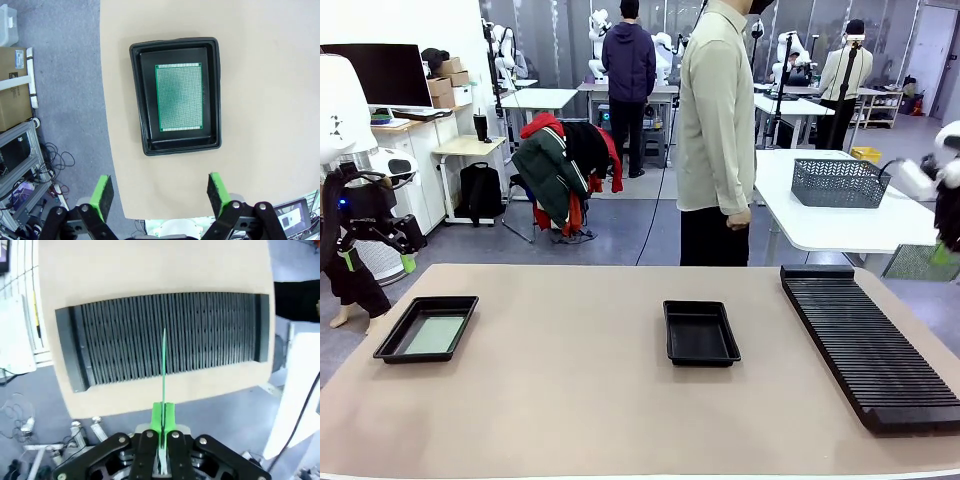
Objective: Inspect and transfer BCBs to ESD trays.
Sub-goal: Pick up the Blank PCB from the PCB Rack and place it in the right ESD tray.
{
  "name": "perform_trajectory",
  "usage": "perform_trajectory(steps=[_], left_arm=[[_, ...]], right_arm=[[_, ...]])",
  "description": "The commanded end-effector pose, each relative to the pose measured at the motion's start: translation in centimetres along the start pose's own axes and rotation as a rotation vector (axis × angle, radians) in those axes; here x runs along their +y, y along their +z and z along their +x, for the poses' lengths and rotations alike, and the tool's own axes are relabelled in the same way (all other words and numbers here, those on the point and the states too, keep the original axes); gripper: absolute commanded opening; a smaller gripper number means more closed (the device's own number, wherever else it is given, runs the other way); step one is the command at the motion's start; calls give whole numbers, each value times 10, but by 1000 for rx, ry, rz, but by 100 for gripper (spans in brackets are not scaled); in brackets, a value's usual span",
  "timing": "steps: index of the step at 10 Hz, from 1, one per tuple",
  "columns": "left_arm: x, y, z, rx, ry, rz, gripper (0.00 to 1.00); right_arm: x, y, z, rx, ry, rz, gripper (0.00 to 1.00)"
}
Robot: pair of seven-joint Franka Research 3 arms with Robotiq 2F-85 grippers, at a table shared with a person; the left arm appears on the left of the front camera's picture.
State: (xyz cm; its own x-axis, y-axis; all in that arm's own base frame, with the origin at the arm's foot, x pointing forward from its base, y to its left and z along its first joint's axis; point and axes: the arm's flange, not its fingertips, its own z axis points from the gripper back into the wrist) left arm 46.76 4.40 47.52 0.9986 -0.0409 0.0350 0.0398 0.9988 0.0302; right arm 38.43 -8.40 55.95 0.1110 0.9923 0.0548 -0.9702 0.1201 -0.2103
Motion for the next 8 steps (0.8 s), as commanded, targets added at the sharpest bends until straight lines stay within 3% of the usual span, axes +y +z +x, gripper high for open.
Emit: perform_trajectory(steps=[1,4,8], left_arm=[[1,-2,-1,-7,-2,1,100],[1,-2,-1,-7,-2,1,100],[1,-2,-1,-7,-2,1,100]], right_arm=[[-18,56,1,23,-39,16,3],[-25,93,4,45,-53,23,3],[-26,102,2,48,-58,26,3]])
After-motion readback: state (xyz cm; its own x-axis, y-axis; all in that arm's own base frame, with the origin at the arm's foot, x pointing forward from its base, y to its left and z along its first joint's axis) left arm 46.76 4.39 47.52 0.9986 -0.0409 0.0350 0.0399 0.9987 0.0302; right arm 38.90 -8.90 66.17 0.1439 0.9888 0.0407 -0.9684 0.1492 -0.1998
